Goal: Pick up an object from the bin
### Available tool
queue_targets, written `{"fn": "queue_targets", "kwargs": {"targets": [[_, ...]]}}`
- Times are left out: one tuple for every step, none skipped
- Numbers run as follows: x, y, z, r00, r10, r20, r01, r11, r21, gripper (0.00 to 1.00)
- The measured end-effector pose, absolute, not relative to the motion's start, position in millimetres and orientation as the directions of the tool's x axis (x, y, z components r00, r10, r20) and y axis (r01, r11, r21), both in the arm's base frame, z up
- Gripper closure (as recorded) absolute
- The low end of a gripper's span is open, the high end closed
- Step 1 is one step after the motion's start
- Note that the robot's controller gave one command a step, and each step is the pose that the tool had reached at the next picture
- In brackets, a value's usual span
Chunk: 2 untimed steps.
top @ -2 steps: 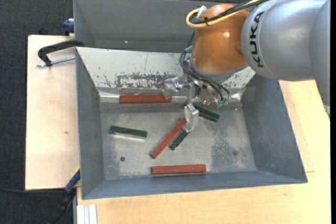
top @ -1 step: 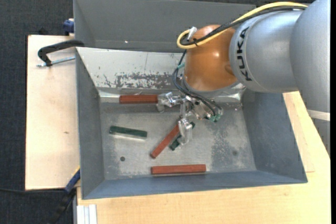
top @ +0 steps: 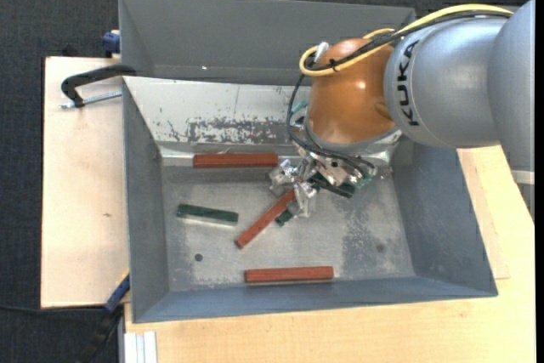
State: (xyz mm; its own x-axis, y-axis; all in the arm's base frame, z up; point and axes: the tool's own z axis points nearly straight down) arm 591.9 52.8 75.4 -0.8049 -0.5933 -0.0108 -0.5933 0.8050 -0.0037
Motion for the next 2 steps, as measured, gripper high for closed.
{"fn": "queue_targets", "kwargs": {"targets": [[591.9, 52.8, 75.5, -0.805, -0.593, -0.011, -0.593, 0.805, -0.003, 1.0], [586.8, 51.9, 126.4, -0.805, -0.593, -0.001, -0.593, 0.805, 0.001, 1.0]]}}
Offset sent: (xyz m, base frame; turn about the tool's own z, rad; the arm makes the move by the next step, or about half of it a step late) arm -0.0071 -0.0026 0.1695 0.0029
